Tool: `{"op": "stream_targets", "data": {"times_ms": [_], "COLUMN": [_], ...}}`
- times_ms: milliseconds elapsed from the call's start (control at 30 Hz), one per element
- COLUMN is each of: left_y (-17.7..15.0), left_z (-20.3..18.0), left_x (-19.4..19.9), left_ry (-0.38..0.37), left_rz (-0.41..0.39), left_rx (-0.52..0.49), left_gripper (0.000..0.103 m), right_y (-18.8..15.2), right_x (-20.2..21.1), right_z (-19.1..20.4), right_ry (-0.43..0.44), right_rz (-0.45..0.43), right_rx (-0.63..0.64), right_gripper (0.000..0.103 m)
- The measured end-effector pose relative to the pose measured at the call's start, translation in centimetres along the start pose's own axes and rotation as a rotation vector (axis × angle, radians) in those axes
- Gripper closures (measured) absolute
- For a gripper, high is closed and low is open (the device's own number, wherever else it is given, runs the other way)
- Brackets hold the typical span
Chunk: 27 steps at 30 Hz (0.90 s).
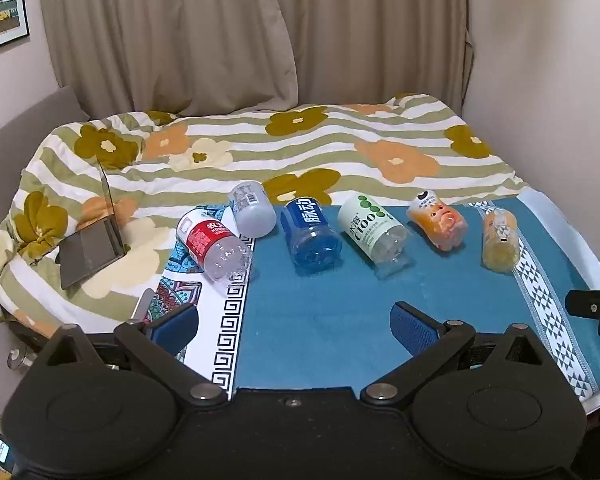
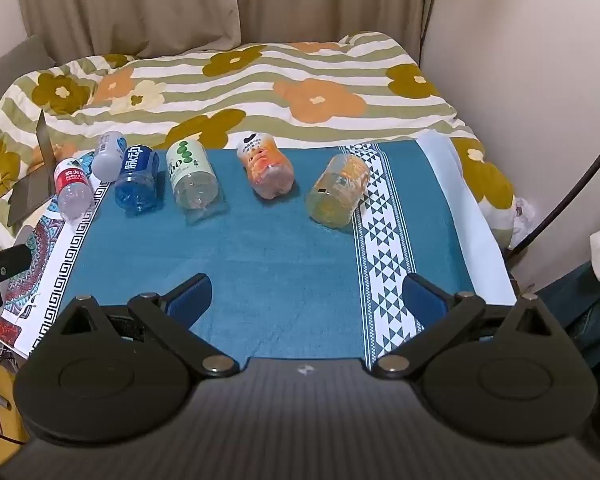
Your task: Flip cup upright
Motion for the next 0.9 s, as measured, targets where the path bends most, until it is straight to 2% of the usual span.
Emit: {"op": "stream_targets", "data": {"times_ms": [267, 300, 900], "left_y": [-0.5, 0.3, 0.6], "left_z": [-0.1, 0.0, 0.4], "left_x": [0.0, 0.3, 0.1], "left_ry": [-0.005, -0.006, 0.009], "left_rz": [-0.025, -0.019, -0.008], "left_rx": [0.006, 0.012, 0.011], "left_gripper": [0.000, 0.000, 0.000], "right_y": [-0.1, -0.1, -0.4], "right_x": [-0.1, -0.1, -0.2], "right_z": [0.3, 0.3, 0.7], "right_ry": [0.008, 0.008, 0.001], "right_rz": [-0.006, -0.006, 0.023], "right_rx": [-0.002, -0.001, 0.010], "right_gripper": [0.000, 0.000, 0.000]}}
Point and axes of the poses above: each gripper's, at about its wrist camera, not at the fingertips, and x roughly against the way its jaws point, z to its left, y to its top, the point moved 4 cm from there along -x, roughly the way its jaws point, and after that the axes turned 15 degrees about x, right-handed, at the moved point
